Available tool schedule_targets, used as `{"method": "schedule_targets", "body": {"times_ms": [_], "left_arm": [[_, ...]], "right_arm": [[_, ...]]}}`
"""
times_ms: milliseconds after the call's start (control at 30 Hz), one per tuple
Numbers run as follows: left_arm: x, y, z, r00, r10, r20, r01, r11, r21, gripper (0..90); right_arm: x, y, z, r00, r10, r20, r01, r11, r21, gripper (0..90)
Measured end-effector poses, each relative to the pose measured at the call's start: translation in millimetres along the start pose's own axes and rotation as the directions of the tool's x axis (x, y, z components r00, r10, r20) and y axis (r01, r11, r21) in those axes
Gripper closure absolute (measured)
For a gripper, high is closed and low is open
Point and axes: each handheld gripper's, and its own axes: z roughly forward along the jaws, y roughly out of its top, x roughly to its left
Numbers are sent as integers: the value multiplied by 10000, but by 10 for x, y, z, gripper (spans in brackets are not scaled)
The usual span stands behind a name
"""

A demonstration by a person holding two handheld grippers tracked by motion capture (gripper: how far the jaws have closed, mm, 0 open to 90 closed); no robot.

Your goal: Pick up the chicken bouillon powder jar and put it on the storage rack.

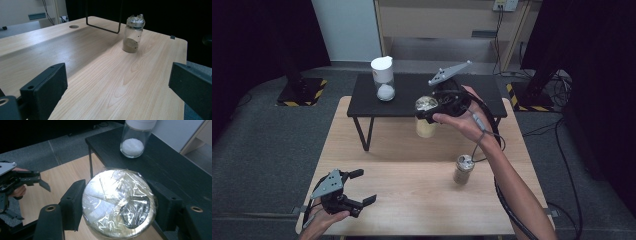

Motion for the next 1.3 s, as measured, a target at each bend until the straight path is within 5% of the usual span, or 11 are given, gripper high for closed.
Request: {"method": "schedule_targets", "body": {"times_ms": [500,1300], "left_arm": [[1,5,6,10000,-33,9,33,10000,69,11],[2,5,4,10000,-33,14,33,10000,67,10]], "right_arm": [[-97,212,34,9927,625,1027,-612,9980,-160,355],[-253,392,381,9576,1447,2491,-1401,9895,-362,355]]}}
